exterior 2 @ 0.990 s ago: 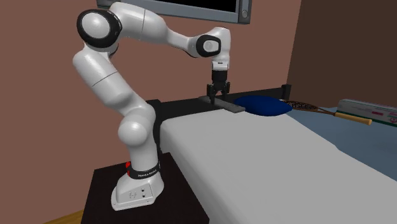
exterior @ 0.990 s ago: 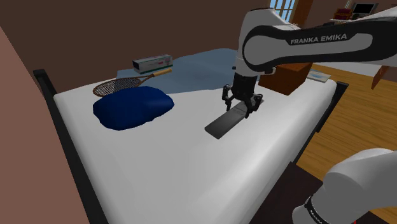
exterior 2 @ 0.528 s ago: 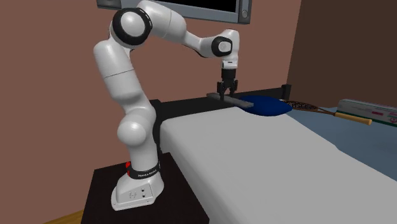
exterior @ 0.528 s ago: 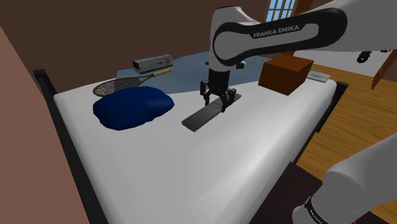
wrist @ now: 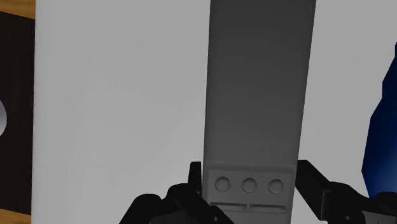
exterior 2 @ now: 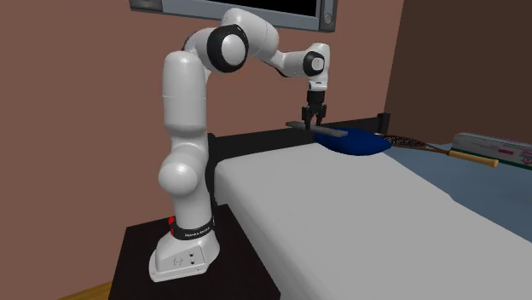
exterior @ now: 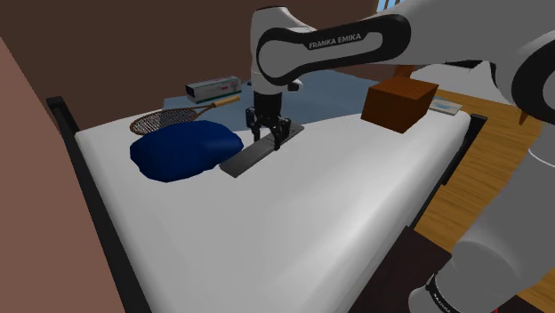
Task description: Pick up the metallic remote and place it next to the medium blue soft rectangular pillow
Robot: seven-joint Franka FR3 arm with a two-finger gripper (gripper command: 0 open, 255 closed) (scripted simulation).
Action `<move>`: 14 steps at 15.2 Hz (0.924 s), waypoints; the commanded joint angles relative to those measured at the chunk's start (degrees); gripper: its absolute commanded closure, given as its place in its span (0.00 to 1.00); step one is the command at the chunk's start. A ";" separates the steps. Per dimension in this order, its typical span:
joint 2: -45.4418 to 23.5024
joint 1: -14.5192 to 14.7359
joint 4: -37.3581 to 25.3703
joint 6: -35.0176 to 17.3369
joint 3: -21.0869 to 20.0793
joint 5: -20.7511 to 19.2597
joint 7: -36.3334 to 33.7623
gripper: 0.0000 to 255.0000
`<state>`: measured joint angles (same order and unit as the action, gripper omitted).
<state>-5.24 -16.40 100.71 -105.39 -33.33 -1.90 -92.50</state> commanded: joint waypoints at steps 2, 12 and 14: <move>-8.90 2.67 -10.29 2.81 -0.52 -5.09 -3.64 1.00; -11.16 3.25 -6.14 -3.24 0.00 -6.46 -4.59 1.00; -11.45 3.24 -4.95 -4.67 0.09 -6.68 -4.72 1.00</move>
<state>-16.40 -13.23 95.44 -109.44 -33.29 -8.39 -97.09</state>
